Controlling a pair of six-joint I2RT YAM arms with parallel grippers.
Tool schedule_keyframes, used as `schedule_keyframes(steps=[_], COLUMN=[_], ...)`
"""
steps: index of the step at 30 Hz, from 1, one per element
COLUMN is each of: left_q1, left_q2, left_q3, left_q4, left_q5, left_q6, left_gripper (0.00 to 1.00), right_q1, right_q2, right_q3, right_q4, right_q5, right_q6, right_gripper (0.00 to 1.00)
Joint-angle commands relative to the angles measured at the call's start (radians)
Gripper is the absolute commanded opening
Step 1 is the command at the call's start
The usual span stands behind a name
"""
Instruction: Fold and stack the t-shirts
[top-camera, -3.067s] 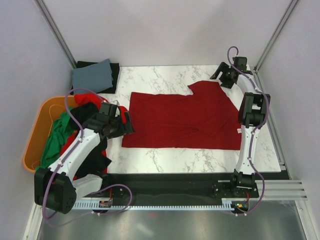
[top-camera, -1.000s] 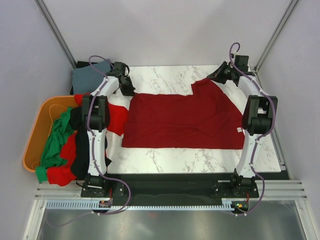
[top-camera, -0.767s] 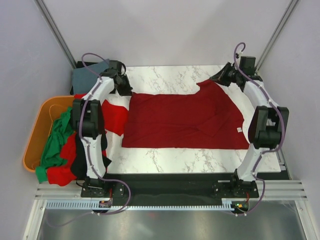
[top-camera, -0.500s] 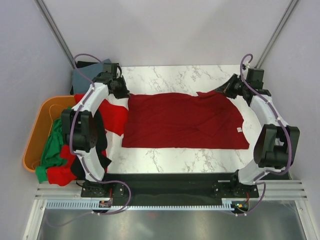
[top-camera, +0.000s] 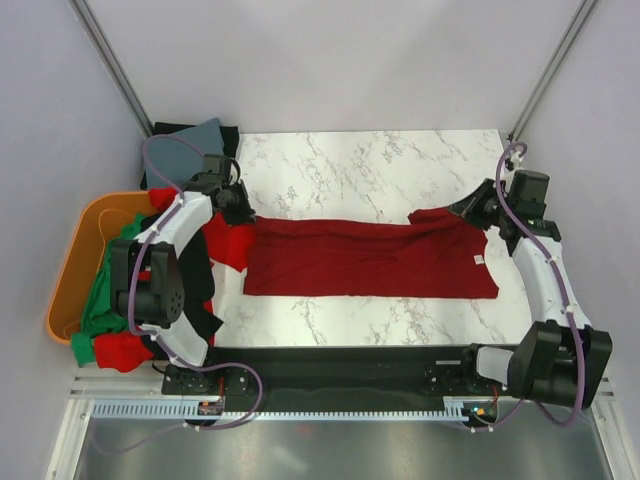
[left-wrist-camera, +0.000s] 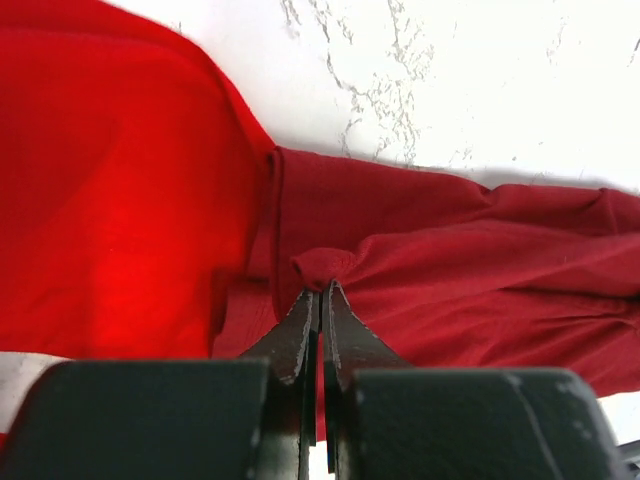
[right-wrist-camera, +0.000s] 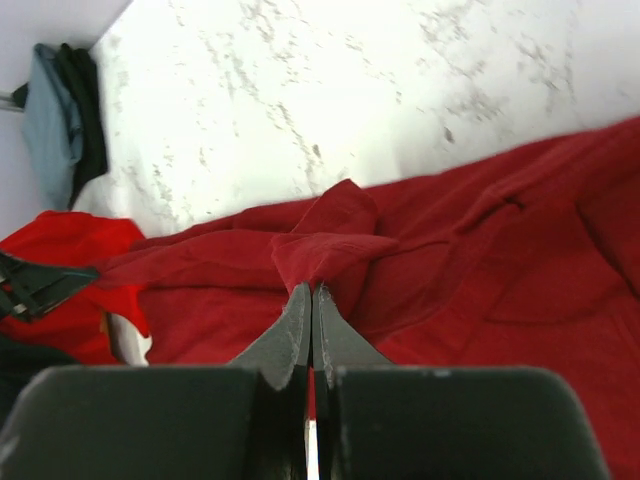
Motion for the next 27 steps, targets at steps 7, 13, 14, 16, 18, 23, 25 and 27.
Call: schedule_keyframes(steps=[7,13,14,16,18,23,25,27], left_q1=[0.015,0.016,0.016,0.016,0.016,0.024,0.026,0.024], left_q2=[-0.148,-0.217,-0.228,-0.27,-0.297,-0.347,-0.346,-0.35], left_q3=[-0.117,-0.203,-0.218,-0.27,-0.319,-0.353,-0.332,-0.31], left_q4=[0.077,0.076,0.073,0.073,0.071,0.056,0.048,0.05], left_q5=[-0.067,-0.084,-0.093,-0.116,-0.145,-0.224,-0.216,-0.195], left_q6=[0.053,0.034,0.025,-0.005,-0.028,-0.072,-0.059,-0.049], left_gripper=[0.02,0.17,0.22,0.46,0.69,0.74,0.73,0.72], right_q1=[-0.053,-0.086,-0.09,-0.092,-0.096,-0.109,-0.109,-0.109], right_q2=[-0.166,-0.231,-0.267,-0.304,-0.354,-0.457,-0.492,-0.499], right_q3=[-0.226,-0.356,-0.376,-0.424,-0.461,-0.49,-0.495,-0.499], right_q4=[-0.031,-0.043,-0.046,-0.06,-0.065,-0.08,-0.085,-0.077], right_q5=[0.125,0.172,0.18,0.215,0.223,0.269,0.287,0.255], right_q6=[0.047,0.118,0.132,0.17,0.187,0.257,0.268,0.27], right_gripper=[0.0,0.0,0.0,0.11,0.48,0.79,0.79,0.79])
